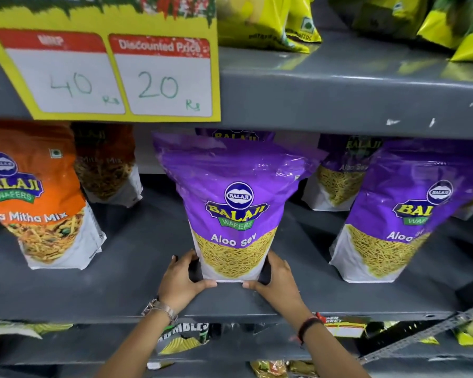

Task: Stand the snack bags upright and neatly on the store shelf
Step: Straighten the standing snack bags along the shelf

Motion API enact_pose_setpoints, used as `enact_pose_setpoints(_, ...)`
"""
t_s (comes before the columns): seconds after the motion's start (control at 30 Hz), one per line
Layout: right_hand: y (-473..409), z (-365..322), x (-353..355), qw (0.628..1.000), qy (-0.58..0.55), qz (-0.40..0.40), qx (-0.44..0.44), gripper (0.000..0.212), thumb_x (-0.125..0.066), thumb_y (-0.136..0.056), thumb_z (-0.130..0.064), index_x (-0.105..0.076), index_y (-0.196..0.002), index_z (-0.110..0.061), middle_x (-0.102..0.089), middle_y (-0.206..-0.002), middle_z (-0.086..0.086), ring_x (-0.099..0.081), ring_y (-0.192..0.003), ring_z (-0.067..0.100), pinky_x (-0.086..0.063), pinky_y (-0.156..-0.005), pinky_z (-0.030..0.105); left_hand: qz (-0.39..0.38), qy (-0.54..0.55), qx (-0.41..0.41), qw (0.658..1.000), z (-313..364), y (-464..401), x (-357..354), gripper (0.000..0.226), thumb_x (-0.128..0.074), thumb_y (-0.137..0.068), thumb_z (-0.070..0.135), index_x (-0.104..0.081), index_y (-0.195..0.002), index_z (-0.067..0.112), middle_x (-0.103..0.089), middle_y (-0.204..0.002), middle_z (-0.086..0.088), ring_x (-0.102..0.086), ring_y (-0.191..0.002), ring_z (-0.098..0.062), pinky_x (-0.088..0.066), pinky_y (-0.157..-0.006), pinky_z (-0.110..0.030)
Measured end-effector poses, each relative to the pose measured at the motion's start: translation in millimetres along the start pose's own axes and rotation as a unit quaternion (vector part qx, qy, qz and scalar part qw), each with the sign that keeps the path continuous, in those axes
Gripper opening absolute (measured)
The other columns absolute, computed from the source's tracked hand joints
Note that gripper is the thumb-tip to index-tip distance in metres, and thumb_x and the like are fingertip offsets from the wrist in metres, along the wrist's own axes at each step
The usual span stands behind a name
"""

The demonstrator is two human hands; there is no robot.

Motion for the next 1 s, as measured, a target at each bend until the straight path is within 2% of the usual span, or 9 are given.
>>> enact_pose_setpoints(0.1,4,0,1,1.000,0.005,0.003,0.005,0.069,-0.082,-0.058,-0.023,-0.048,-0.118,-0.025,-0.059,-0.117,-0.002,-0.038,-0.098,0.011,-0.034,-0.081,0.027,0.001,0.000,-0.003,1.000,1,3,0,0.058,-0.081,-0.058,0.027,-0.053,-0.108,0.014,-0.063,-0.117,-0.008,-0.047,-0.117,-0.030,-0.026,-0.099,-0.029)
enact_pose_setpoints(0.47,8,-1,2,1.000,0.020,0.000,0.003,0.070,-0.080,-0.060,-0.024,-0.045,-0.122,-0.026,-0.058,-0.121,-0.001,-0.044,-0.112,0.021,-0.037,-0.086,0.028,-0.018,-0.025,0.022,0.999,-3,6,-4,0.069,-0.078,-0.060,0.035,-0.047,-0.118,0.015,-0.059,-0.126,-0.008,-0.040,-0.124,-0.035,-0.031,-0.107,-0.042)
enact_pose_setpoints(0.57,11,-4,3,1.000,0.015,-0.009,0.000,0.079,-0.081,-0.060,-0.026,-0.039,-0.127,-0.023,-0.054,-0.128,0.001,-0.041,-0.121,0.023,-0.040,-0.097,0.035,-0.031,-0.025,0.019,0.999,1,9,-3,0.074,-0.076,-0.065,0.032,-0.039,-0.126,0.015,-0.053,-0.132,-0.007,-0.038,-0.126,-0.035,-0.030,-0.106,-0.041)
enact_pose_setpoints(0.63,19,-9,9,0.999,-0.003,0.032,-0.003,0.087,-0.083,-0.060,-0.026,-0.034,-0.132,-0.017,-0.047,-0.136,0.003,-0.036,-0.128,0.024,-0.034,-0.107,0.039,-0.023,-0.008,0.010,1.000,1,16,1,0.077,-0.074,-0.068,0.028,-0.034,-0.131,0.014,-0.048,-0.136,-0.007,-0.039,-0.126,-0.031,-0.032,-0.105,-0.039)
enact_pose_setpoints(0.67,27,-12,14,0.997,-0.009,0.083,-0.002,0.087,-0.082,-0.061,-0.026,-0.034,-0.133,-0.014,-0.045,-0.136,0.004,-0.035,-0.128,0.024,-0.029,-0.109,0.032,-0.015,0.005,0.003,1.000,1,20,4,0.076,-0.073,-0.070,0.025,-0.032,-0.133,0.013,-0.046,-0.138,-0.008,-0.039,-0.127,-0.028,-0.031,-0.106,-0.037)
enact_pose_setpoints(0.73,47,-27,21,0.981,0.000,0.188,0.055,0.071,-0.079,-0.066,-0.020,-0.041,-0.125,-0.012,-0.051,-0.125,0.009,-0.039,-0.119,0.019,-0.021,-0.102,0.010,0.019,0.026,-0.008,0.999,-2,29,14,0.071,-0.069,-0.074,0.020,-0.031,-0.133,0.010,-0.043,-0.140,-0.010,-0.040,-0.128,-0.025,-0.030,-0.105,-0.032)
enact_pose_setpoints(0.8,64,-52,8,0.967,0.017,0.210,0.143,0.053,-0.074,-0.071,-0.014,-0.046,-0.116,-0.016,-0.054,-0.110,0.005,-0.039,-0.106,0.007,-0.018,-0.095,-0.002,0.079,0.036,-0.016,0.996,-11,38,34,0.065,-0.067,-0.076,0.015,-0.034,-0.132,0.007,-0.041,-0.141,-0.012,-0.037,-0.131,-0.026,-0.028,-0.108,-0.034)
enact_pose_setpoints(0.9,68,-96,-46,0.964,0.011,0.124,0.235,0.039,-0.061,-0.078,-0.011,-0.048,-0.114,-0.018,-0.050,-0.108,-0.002,-0.041,-0.106,0.006,-0.023,-0.099,0.003,0.202,0.023,-0.017,0.979,-36,52,80,0.058,-0.062,-0.079,0.009,-0.036,-0.131,0.004,-0.039,-0.142,-0.015,-0.033,-0.133,-0.030,-0.029,-0.111,-0.044)
enact_pose_setpoints(1.0,46,-127,-108,0.973,-0.020,0.036,0.226,0.037,-0.057,-0.083,-0.007,-0.049,-0.119,-0.011,-0.054,-0.116,0.005,-0.044,-0.115,0.011,-0.022,-0.104,0.007,0.300,0.015,-0.009,0.954,-69,56,134,0.056,-0.061,-0.080,0.012,-0.037,-0.128,-0.001,-0.039,-0.139,-0.023,-0.036,-0.130,-0.037,-0.032,-0.108,-0.050)
Point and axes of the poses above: each hand's wrist, its own y-axis away from the middle knuckle, its own x-axis out of the back of the hand, z = x × y, the point moved 5 cm from there along -y, towards the middle knuckle
